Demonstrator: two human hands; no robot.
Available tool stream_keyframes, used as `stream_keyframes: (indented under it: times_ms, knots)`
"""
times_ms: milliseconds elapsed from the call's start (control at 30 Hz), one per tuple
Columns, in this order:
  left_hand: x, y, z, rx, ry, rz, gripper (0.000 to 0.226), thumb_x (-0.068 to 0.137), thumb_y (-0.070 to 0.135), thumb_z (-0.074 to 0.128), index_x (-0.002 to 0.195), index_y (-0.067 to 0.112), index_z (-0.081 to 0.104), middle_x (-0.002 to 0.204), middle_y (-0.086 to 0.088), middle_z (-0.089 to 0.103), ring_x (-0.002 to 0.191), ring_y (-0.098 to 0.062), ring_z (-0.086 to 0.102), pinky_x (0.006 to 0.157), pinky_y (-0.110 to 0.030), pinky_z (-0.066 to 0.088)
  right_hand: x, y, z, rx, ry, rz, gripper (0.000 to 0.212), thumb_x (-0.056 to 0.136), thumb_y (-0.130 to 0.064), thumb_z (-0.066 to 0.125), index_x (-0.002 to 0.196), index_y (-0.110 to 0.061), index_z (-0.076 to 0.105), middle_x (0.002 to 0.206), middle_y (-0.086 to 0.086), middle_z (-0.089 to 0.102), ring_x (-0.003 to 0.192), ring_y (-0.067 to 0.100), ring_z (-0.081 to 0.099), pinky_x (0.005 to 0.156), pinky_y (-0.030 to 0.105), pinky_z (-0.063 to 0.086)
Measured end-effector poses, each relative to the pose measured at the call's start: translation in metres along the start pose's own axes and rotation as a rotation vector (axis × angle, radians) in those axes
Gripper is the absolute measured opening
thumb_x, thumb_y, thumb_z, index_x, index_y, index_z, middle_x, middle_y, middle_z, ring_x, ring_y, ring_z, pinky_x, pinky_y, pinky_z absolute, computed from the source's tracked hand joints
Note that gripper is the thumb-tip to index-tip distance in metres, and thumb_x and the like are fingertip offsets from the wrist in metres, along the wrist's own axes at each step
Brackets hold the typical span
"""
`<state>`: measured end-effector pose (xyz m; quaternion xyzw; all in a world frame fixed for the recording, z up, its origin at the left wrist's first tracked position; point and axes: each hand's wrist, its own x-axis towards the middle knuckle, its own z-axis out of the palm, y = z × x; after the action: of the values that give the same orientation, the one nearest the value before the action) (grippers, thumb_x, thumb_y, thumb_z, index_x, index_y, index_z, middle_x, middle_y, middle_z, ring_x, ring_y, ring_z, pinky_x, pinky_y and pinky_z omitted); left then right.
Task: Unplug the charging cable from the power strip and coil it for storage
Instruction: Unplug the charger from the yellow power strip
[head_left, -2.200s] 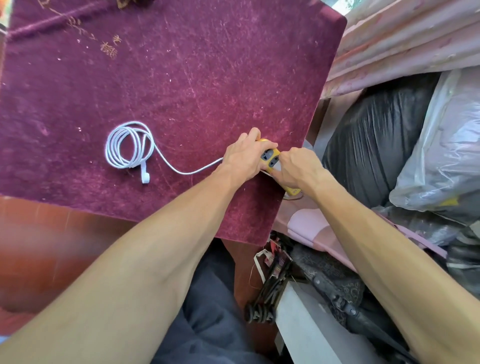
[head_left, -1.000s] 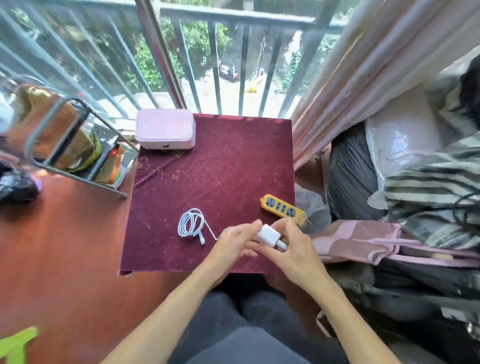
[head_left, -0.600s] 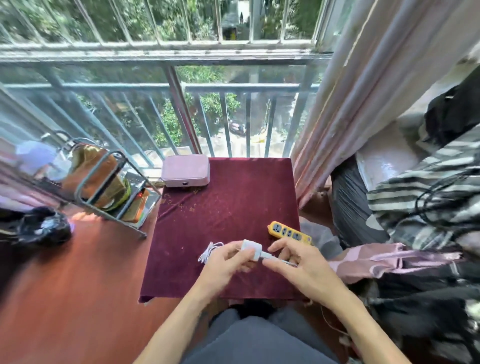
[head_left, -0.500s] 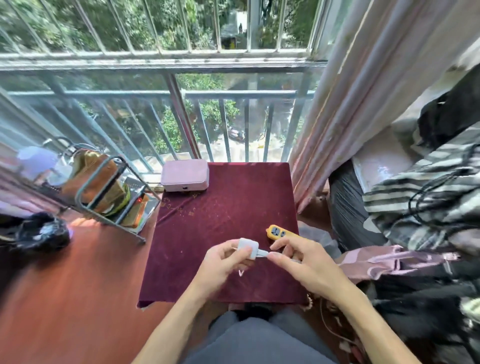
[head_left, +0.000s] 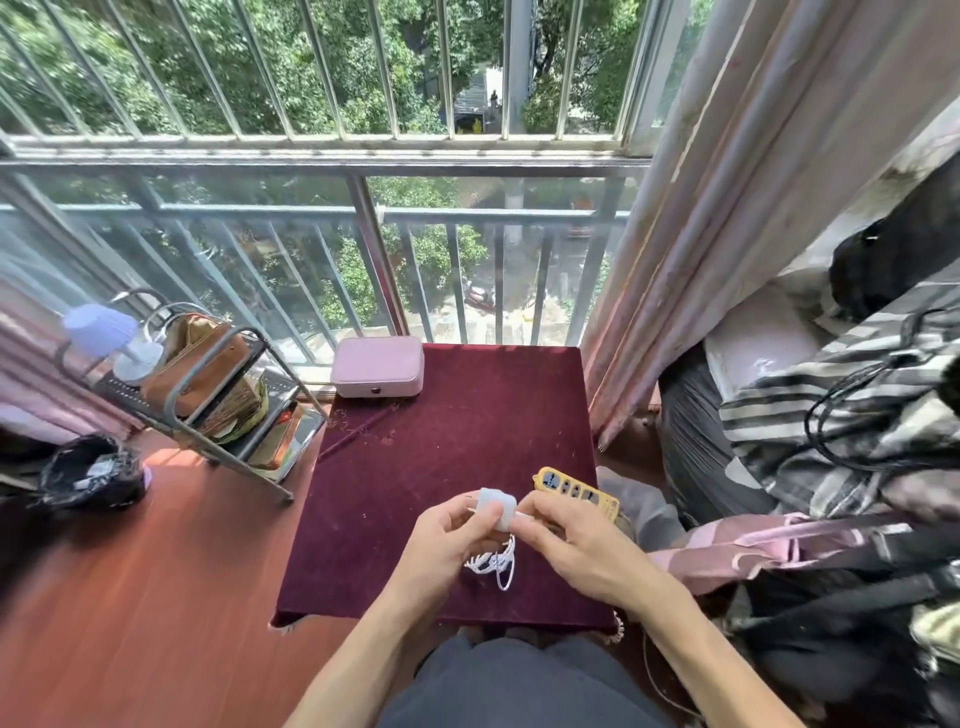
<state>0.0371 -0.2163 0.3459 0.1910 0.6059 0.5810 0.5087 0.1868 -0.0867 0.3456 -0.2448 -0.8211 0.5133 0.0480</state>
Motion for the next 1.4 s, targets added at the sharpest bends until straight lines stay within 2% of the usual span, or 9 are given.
stream_keyframes:
  times_ms: [333, 533, 767, 900, 1000, 1067, 1200, 1300, 1400]
  knots:
    - [-0.002, -0.006, 0.000, 0.018, 0.022, 0.028, 0.033, 0.093, 0.032, 0.068, 0.111, 0.005, 0.075, 0.111, -0.030, 0.072, 0.099, -0.031, 0.071, 0.099, -0.055, 0.052, 0.002, 0.009, 0.003, 0.061, -0.016, -0.005, 0.027, 0.103, -0.045, 0.062, 0.088, -0.024, 0.068, 0.067, -0.014, 0.053, 0.062, 0.001, 0.045, 0.060, 0.021, 0.037]
    - [0.005, -0.013, -0.008, 0.014, 0.041, -0.006, 0.029, 0.099, 0.021, 0.063, 0.114, -0.002, 0.073, 0.112, -0.032, 0.072, 0.107, -0.050, 0.068, 0.100, -0.055, 0.052, 0.014, 0.008, 0.006, 0.084, -0.041, 0.008, 0.031, 0.104, -0.040, 0.064, 0.083, -0.018, 0.068, 0.064, -0.013, 0.049, 0.060, 0.001, 0.041, 0.057, 0.020, 0.033]
    - [0.016, -0.020, -0.023, -0.064, 0.036, -0.088, 0.035, 0.098, 0.019, 0.061, 0.115, -0.010, 0.069, 0.112, -0.036, 0.070, 0.096, -0.032, 0.070, 0.096, -0.046, 0.055, 0.027, 0.007, 0.014, 0.076, -0.080, 0.069, 0.027, 0.104, -0.036, 0.065, 0.081, -0.021, 0.070, 0.063, -0.011, 0.051, 0.059, 0.002, 0.041, 0.058, 0.021, 0.035]
    - [0.025, -0.025, -0.039, -0.152, 0.103, -0.130, 0.026, 0.099, 0.015, 0.060, 0.107, -0.006, 0.072, 0.097, -0.022, 0.076, 0.085, -0.023, 0.072, 0.084, -0.030, 0.059, 0.032, 0.007, 0.017, 0.107, -0.126, 0.097, 0.021, 0.108, -0.022, 0.061, 0.116, -0.023, 0.080, 0.105, -0.014, 0.080, 0.096, 0.002, 0.073, 0.090, 0.021, 0.054]
    - [0.033, -0.033, -0.058, -0.151, 0.148, -0.161, 0.016, 0.099, 0.009, 0.061, 0.101, -0.001, 0.074, 0.089, -0.012, 0.078, 0.077, -0.017, 0.074, 0.074, -0.024, 0.061, 0.035, 0.012, 0.023, 0.131, -0.121, 0.146, 0.031, 0.109, -0.022, 0.060, 0.138, -0.020, 0.072, 0.130, -0.008, 0.077, 0.125, 0.008, 0.068, 0.111, 0.025, 0.049]
    - [0.042, -0.046, -0.072, -0.090, 0.219, -0.203, 0.009, 0.096, 0.005, 0.066, 0.095, 0.003, 0.075, 0.082, -0.009, 0.079, 0.072, -0.017, 0.074, 0.069, -0.021, 0.061, 0.039, 0.020, 0.031, 0.073, -0.098, 0.203, 0.032, 0.109, -0.025, 0.060, 0.138, -0.019, 0.070, 0.127, -0.002, 0.078, 0.122, 0.015, 0.070, 0.110, 0.035, 0.050]
    - [0.062, -0.094, -0.111, 0.130, 0.482, -0.357, 0.019, 0.086, 0.006, 0.078, 0.101, -0.004, 0.074, 0.089, -0.014, 0.077, 0.077, -0.018, 0.076, 0.077, -0.029, 0.062, 0.051, 0.033, 0.047, -0.041, 0.017, 0.225, 0.020, 0.109, -0.025, 0.058, 0.117, -0.021, 0.077, 0.093, -0.024, 0.074, 0.091, -0.008, 0.068, 0.084, 0.019, 0.050]
    - [0.074, -0.134, -0.144, 0.380, 0.557, -0.481, 0.030, 0.085, 0.024, 0.078, 0.107, 0.005, 0.074, 0.103, -0.004, 0.073, 0.098, -0.025, 0.068, 0.084, -0.032, 0.050, 0.066, 0.046, 0.061, -0.183, 0.069, 0.229, 0.020, 0.107, -0.028, 0.060, 0.110, -0.018, 0.078, 0.090, -0.008, 0.069, 0.086, 0.006, 0.065, 0.083, 0.033, 0.053]
    - [0.087, -0.170, -0.170, 0.461, 0.592, -0.542, 0.015, 0.083, 0.029, 0.078, 0.086, 0.019, 0.068, 0.097, 0.000, 0.067, 0.094, -0.020, 0.059, 0.079, -0.027, 0.038, 0.081, 0.058, 0.074, -0.395, 0.099, 0.200, 0.027, 0.103, -0.034, 0.063, 0.106, -0.015, 0.081, 0.085, 0.002, 0.059, 0.081, 0.023, 0.062, 0.076, 0.046, 0.054]
